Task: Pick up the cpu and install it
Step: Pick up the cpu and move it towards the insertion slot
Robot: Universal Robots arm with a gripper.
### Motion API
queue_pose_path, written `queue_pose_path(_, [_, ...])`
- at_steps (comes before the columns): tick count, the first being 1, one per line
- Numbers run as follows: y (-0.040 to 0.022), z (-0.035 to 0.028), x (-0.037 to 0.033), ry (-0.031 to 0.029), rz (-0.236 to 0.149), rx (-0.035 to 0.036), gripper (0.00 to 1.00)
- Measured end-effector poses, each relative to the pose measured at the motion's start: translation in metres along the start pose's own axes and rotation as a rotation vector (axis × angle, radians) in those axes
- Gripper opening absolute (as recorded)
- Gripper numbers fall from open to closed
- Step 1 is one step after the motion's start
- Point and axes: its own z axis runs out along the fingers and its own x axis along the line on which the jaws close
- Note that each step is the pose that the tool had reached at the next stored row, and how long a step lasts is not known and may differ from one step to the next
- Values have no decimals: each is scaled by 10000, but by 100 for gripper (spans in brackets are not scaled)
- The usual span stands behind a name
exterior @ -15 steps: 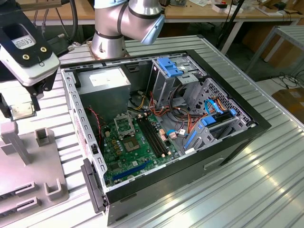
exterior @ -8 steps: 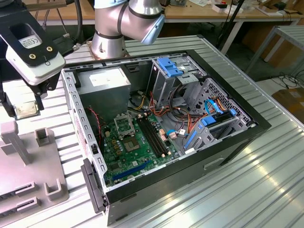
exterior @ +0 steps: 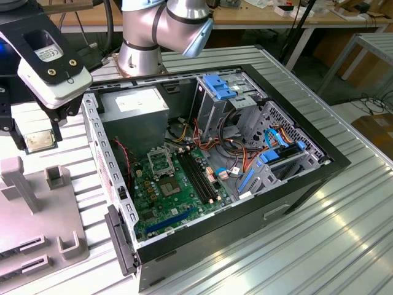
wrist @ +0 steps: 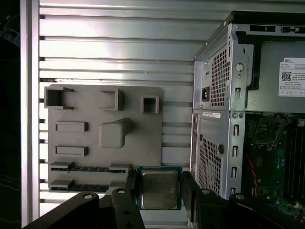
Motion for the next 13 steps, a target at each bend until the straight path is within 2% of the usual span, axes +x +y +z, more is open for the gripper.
queue_pose_path(6, [-5,-1,-59,0,0,0,47])
queue_pose_path(13, [-21,-1,-94,0,1,-1,47])
